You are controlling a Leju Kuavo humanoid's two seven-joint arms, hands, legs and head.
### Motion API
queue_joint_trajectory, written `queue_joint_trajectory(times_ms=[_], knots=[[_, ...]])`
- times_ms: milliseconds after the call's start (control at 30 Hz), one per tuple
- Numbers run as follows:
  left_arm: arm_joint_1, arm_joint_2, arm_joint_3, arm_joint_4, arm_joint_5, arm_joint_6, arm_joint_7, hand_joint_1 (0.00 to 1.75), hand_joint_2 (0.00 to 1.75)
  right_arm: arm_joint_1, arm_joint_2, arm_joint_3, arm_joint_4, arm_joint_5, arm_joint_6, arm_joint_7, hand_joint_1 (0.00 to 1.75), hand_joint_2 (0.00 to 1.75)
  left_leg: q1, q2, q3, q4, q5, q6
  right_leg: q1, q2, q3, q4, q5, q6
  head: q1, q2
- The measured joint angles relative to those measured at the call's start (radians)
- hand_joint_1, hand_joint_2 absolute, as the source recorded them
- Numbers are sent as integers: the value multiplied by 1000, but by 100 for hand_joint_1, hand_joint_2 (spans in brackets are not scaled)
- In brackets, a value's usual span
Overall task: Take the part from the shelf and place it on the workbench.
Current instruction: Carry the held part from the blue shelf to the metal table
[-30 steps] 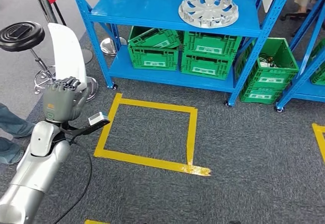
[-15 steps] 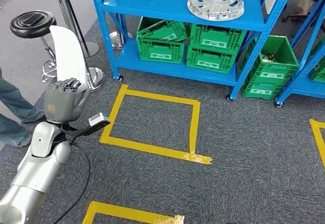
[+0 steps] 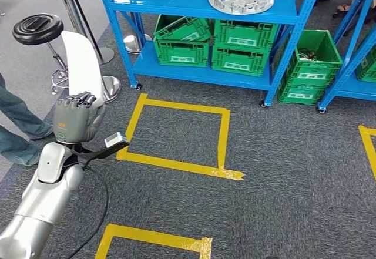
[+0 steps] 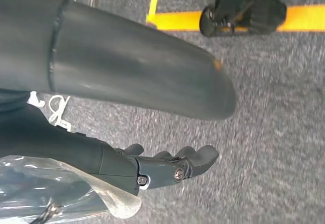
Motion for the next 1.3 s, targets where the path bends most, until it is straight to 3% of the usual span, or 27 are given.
queue_joint_trajectory(times_ms=[67,100,133,167,233,267,333,733,1300], knots=[[3,0,-1,0,0,0,1,175,175,0,0,0,0,2,-2,0,0,0,0,0,-48,129,-63,-3,4,0,-9,1,6,-5,0,0],[5,0,-1,0,0,0,1,175,175,0,0,0,0,3,-3,1,0,0,0,0,-57,163,-72,-2,6,0,-14,3,8,-6,0,0],[7,0,-1,0,0,0,2,175,175,1,0,0,0,3,-4,2,0,0,-1,0,-46,155,-61,0,9,0,-17,5,10,-6,0,0],[8,0,-2,0,0,0,2,175,175,1,0,0,0,4,-5,2,0,0,-2,0,-18,108,-33,5,10,0,-20,7,11,-6,0,0],[7,0,-2,0,1,0,2,175,175,1,1,0,0,5,-7,3,0,0,-7,0,57,-28,22,19,14,1,-23,12,12,-3,1,0],[7,1,-2,0,2,0,2,175,175,0,1,0,0,5,-8,2,0,0,-9,0,83,-79,35,25,16,0,-27,14,14,-1,1,0],[7,1,-2,0,7,0,3,175,175,0,2,0,0,5,-12,-1,0,0,-12,0,95,-118,37,28,19,0,-36,19,16,2,1,0],[14,2,-1,0,10,0,3,175,175,0,5,-20,0,-28,-43,-20,0,0,-19,-1,86,-119,45,36,12,-1,-41,11,30,15,2,0],[14,-2,-1,0,10,0,-1,175,175,0,6,-35,0,-34,-47,-20,0,0,-17,-1,84,-119,47,35,13,0,-45,13,30,15,1,0]])
